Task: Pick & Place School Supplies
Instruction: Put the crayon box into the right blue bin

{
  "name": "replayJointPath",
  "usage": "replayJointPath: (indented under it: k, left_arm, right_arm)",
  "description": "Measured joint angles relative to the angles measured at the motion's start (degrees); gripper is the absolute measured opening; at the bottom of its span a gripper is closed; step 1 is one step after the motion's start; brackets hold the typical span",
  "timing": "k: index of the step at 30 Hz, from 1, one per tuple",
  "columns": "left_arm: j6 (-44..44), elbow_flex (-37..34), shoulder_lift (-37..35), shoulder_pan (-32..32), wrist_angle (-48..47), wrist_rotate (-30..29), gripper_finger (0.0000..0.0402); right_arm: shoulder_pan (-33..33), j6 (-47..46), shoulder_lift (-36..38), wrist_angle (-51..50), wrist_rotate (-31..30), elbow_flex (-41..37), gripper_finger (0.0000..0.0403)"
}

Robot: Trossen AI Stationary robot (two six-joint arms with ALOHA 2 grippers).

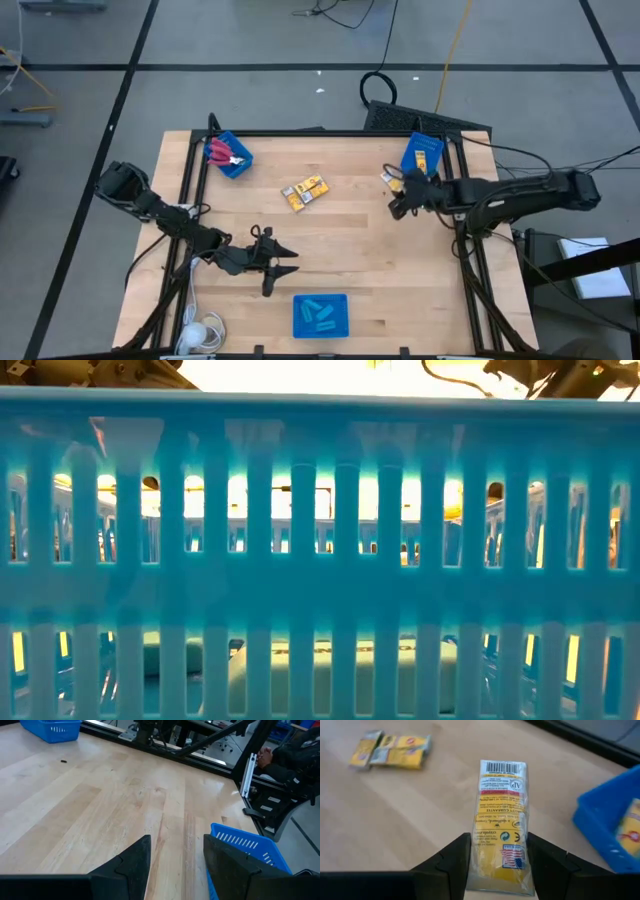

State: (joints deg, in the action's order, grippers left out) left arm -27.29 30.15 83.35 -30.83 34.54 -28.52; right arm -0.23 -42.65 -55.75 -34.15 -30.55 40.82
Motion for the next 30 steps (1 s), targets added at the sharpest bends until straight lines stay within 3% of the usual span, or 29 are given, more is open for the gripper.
replayJointPath:
  k: [12,19,26,30]
  left_arm:
    - [0.0,0.0,0.0,0.0,0.0,0.0,0.0184]
    - [0.0,0.0,0.0,0.0,0.0,0.0,0.0184]
    - [0.0,0.0,0.0,0.0,0.0,0.0,0.0184]
    - [0.0,0.0,0.0,0.0,0.0,0.0,0.0184]
  right_arm:
    - [-12.0,-1.2,1.2,-0.1,-7.0,-1.9,0.0166]
    - [-24.7,0.4,2.5,4.0,-7.0,-7.9,0.0166]
    - [-33.3,6.1,2.5,19.6,-1.0,-15.0,0.0166]
    - [-36.6,7.8,2.5,30.0,-0.8,-19.6,0.0166]
